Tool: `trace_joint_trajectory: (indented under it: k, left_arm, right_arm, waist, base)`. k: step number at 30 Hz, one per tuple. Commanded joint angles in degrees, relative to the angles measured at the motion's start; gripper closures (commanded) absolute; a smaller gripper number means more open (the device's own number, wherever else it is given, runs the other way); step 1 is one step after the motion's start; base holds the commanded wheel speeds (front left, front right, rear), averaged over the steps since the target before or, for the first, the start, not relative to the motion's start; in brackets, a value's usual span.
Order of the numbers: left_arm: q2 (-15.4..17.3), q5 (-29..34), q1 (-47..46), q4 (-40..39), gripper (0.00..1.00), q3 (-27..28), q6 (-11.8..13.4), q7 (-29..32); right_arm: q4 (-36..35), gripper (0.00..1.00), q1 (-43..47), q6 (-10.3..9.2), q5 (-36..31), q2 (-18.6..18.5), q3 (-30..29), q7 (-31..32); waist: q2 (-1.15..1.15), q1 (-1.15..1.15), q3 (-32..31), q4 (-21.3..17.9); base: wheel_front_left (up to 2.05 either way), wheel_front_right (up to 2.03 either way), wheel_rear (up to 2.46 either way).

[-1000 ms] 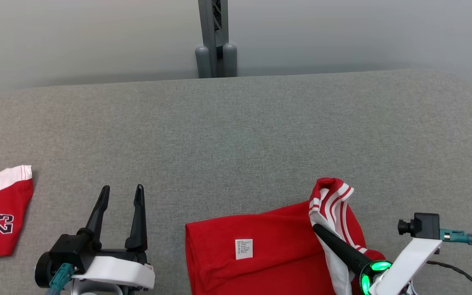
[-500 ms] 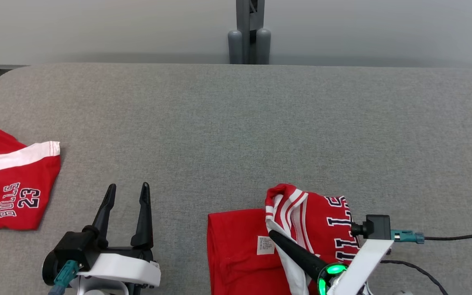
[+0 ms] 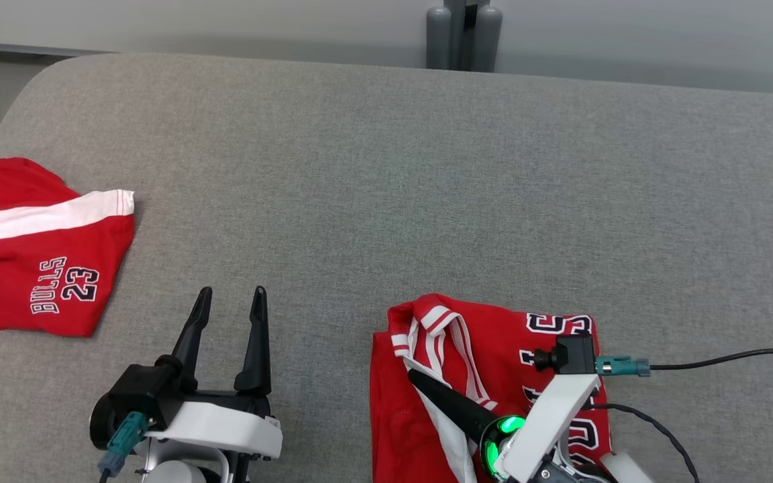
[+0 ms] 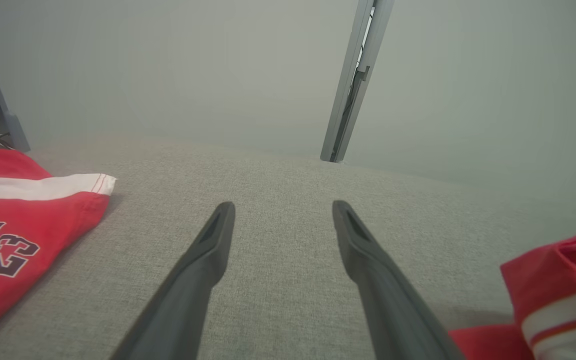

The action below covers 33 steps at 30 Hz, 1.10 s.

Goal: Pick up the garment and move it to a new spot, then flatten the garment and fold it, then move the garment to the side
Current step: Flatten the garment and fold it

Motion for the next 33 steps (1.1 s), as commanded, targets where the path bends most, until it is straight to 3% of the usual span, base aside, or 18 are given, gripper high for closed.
trace_joint_trajectory:
  k: [1, 5, 7, 18, 26, 33]
  left_arm:
    - [0.21, -0.46, -1.21, 0.01, 0.0, -0.09, 0.42, -0.23]
    - [0.22, -0.84, -1.67, 0.21, 0.0, -1.03, 0.77, -0.23]
    - [0.22, -1.08, -1.98, 0.32, 0.0, -1.31, 0.92, -0.23]
    - [0.21, -0.95, -1.75, 1.19, 0.0, -0.94, 1.03, -0.23]
    - [0.22, 0.31, -0.53, 1.48, 0.0, 0.71, 0.21, -0.23]
    - [0.22, 1.74, 0.58, 1.77, 0.0, 2.78, -0.52, -0.23]
  right_arm:
    - [0.41, 1.0, -0.72, 0.04, -0.34, -0.27, 0.1, -0.4]
    - [3.97, 1.0, -1.37, 0.03, -1.98, -0.3, 0.57, -0.85]
    - [5.79, 0.0, -1.78, 0.02, -2.83, -0.36, 0.82, -1.1]
    - [2.43, 0.0, -3.98, 0.08, 1.11, -0.29, 3.41, -2.32]
    - [-3.51, 0.0, -3.2, 0.08, 3.5, -0.29, 2.44, 0.54]
    - [-9.24, 0.0, -1.46, 0.08, -2.92, -0.3, -1.13, 6.82]
  waist:
    - [0.0, 0.0, 0.66, 0.6]
    - [0.0, 0.0, 1.42, 1.51]
    - [0.0, 0.0, 1.62, 1.8]
    - [0.0, 0.0, 0.6, 1.16]
    - [0.0, 0.0, -1.92, -0.8]
    - [0.0, 0.0, -4.54, -3.44]
  base:
    - [0.0, 0.0, 0.0]
    - [0.0, 0.0, 0.0]
    - [0.0, 0.0, 0.0]
    - [0.0, 0.0, 0.0]
    - [0.0, 0.0, 0.0]
    - [0.0, 0.0, 0.0]
